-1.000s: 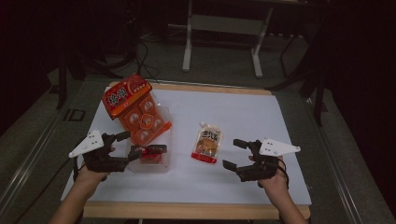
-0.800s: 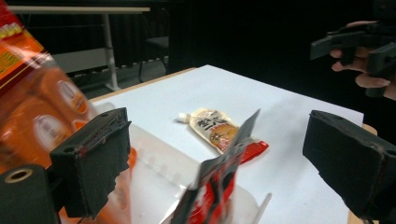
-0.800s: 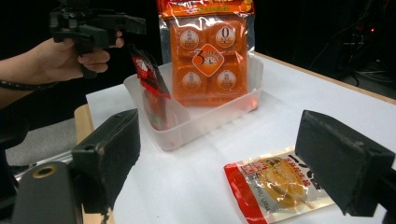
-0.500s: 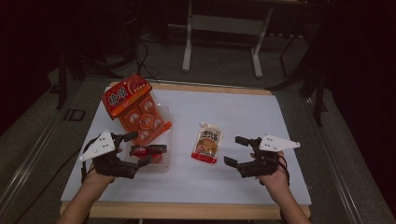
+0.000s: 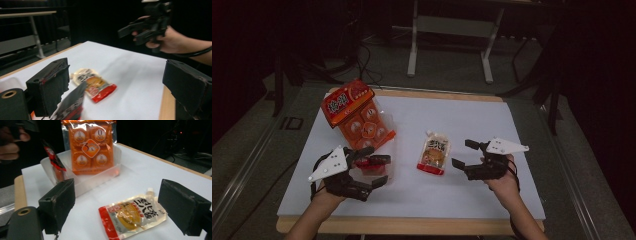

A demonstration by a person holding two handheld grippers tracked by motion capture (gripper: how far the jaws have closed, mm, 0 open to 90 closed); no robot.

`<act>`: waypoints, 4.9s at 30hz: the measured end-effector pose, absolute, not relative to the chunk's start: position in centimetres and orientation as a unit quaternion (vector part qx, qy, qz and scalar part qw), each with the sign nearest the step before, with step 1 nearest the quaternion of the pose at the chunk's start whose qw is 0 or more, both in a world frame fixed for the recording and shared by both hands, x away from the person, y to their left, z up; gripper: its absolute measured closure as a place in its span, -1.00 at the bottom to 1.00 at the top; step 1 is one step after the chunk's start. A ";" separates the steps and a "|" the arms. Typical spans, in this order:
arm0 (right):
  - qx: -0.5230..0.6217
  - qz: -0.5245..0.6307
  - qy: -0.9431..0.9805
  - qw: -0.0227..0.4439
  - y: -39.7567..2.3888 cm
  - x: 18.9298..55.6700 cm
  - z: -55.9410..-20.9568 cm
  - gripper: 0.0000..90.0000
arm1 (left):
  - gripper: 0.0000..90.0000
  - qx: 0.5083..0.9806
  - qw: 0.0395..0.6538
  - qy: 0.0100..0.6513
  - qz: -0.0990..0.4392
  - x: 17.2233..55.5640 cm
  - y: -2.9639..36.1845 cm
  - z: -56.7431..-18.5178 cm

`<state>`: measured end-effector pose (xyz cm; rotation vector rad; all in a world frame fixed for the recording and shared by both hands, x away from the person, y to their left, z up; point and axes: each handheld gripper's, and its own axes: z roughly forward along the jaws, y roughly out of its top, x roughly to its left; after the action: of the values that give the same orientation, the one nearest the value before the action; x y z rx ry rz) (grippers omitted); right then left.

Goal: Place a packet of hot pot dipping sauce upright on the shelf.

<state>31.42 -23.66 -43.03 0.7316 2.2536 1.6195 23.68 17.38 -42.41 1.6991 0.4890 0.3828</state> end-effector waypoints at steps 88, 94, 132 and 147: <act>0.396 0.373 0.831 0.114 -18.7 44.7 -53.3 0.97 | -0.94 0.769 0.599 0.190 0.112 22.9 14.1 -44.6; 0.397 0.376 0.829 0.119 -18.6 44.3 -52.9 0.99 | -0.94 0.769 0.600 0.190 0.113 22.9 14.1 -44.6; 0.320 0.480 0.807 0.125 -18.4 38.0 -45.9 0.99 | -0.93 0.779 0.595 0.166 0.109 22.6 13.7 -44.5; 0.257 0.500 0.818 0.125 -16.8 34.4 -43.4 0.99 | -0.93 0.773 0.598 0.174 0.118 22.6 14.0 -44.3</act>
<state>34.39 -16.77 -43.37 0.7481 2.3824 1.4574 22.63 13.98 -44.25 1.7943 0.4034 0.2729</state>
